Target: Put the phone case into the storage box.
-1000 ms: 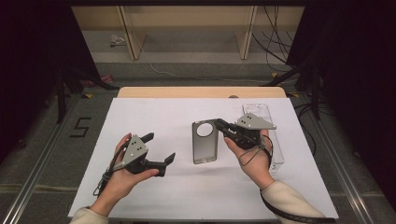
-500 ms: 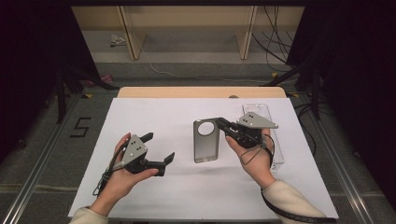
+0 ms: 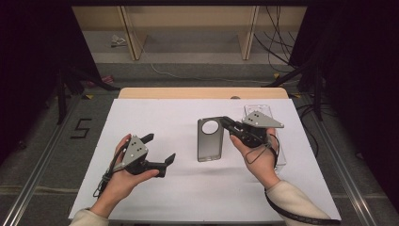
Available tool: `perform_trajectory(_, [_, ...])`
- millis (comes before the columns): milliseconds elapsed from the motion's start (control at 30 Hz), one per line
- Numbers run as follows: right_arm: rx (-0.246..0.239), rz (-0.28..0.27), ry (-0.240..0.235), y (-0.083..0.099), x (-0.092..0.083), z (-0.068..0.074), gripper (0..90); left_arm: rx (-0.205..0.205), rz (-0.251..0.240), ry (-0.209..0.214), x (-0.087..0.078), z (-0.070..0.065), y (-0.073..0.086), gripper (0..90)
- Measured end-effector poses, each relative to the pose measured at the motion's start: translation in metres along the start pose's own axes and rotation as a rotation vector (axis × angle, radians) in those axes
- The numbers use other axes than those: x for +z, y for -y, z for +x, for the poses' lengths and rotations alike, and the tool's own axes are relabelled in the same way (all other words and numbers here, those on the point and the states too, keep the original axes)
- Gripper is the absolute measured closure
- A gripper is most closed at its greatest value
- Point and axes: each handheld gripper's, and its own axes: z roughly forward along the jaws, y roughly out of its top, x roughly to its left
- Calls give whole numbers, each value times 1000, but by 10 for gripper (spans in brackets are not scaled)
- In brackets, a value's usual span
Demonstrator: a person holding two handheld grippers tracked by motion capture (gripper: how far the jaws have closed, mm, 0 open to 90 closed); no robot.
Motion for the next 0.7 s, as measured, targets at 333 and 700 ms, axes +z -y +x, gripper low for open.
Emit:
perform_trajectory(333, [12,-12,11,-4,-4,-5,843,-2,-1,-1,0,1,0,31])
perform_trajectory(700, [23,-27,23,-7,-8,-11,843,-2,-1,-3,0,1,1,30])
